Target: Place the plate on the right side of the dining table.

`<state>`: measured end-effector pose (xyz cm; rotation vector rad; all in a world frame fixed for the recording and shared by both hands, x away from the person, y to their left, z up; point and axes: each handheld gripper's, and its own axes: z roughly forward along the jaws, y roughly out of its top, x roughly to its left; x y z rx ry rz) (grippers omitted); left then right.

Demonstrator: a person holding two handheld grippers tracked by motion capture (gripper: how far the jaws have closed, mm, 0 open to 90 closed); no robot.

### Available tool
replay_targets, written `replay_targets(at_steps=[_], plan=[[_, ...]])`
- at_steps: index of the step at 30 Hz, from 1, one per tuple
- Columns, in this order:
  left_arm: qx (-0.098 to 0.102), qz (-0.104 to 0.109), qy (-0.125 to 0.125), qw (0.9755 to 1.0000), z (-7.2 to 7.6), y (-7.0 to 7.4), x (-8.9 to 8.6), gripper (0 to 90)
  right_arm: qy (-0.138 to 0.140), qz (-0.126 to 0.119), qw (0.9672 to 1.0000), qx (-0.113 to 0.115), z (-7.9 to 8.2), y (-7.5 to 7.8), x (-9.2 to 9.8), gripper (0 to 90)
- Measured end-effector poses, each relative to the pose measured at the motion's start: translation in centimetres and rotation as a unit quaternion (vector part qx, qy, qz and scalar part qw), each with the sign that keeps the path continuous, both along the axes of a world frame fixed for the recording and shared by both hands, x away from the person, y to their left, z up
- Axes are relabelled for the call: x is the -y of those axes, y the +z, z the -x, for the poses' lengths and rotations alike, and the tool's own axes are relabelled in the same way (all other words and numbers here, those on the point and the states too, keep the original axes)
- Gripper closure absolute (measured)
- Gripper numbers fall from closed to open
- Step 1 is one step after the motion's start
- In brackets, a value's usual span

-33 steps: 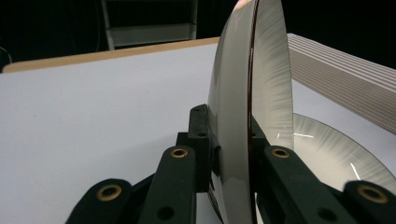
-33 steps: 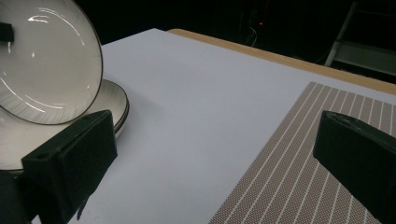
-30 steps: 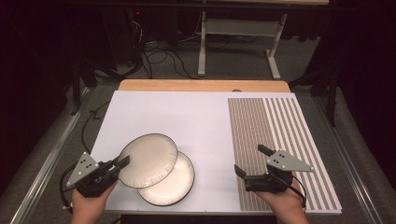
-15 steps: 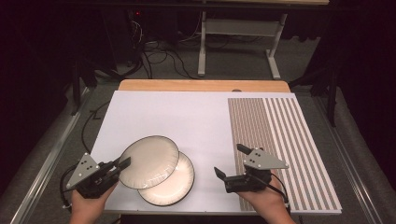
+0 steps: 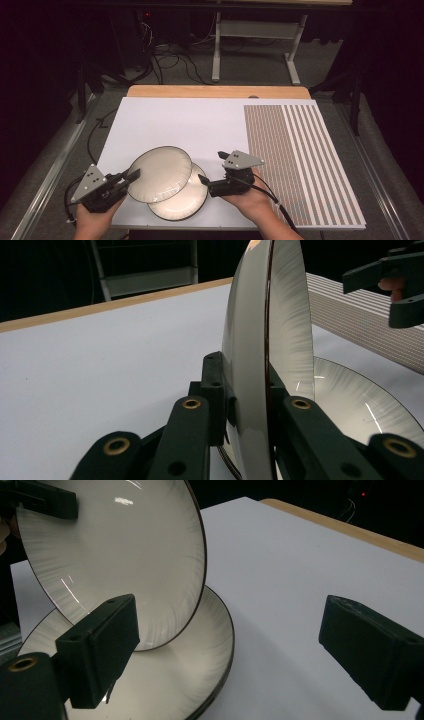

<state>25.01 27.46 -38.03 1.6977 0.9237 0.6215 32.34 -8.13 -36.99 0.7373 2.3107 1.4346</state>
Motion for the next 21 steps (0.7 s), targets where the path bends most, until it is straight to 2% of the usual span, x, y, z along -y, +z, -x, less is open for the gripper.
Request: replay_targets(at_steps=[6, 10, 13, 14, 20, 21], plan=[[0.000, -0.001, -0.001, 1.0000, 0.0, 0.0, 0.0, 80.0, 0.008, 0.004, 1.0000, -0.004, -0.6, -0.5, -1.8, 14.5], [-0.001, -0.001, -0.001, 1.0000, 0.0, 0.0, -0.1, 79.9, 0.013, 0.003, 0.9997, -0.021, -1.1, -1.2, -2.8, 19.1], [-0.001, -0.002, -0.002, 1.0000, 0.0, 0.0, -0.1, 79.9, 0.017, 0.000, 0.9995, -0.027, -1.5, -1.7, -3.5, 28.1], [-0.001, -0.003, -0.002, 1.0000, 0.0, 0.0, -0.1, 80.0, 0.019, -0.004, 0.9992, -0.036, -1.8, -2.0, -3.9, 35.6], [-0.001, -0.003, -0.002, 1.0000, 0.0, 0.0, 0.0, 80.0, 0.016, -0.008, 0.9984, -0.054, -2.2, -2.8, -4.8, 42.2], [0.000, -0.004, -0.002, 1.0000, 0.0, 0.0, 0.0, 80.0, 0.014, -0.008, 0.9981, -0.059, -2.3, -3.0, -5.0, 46.4]])
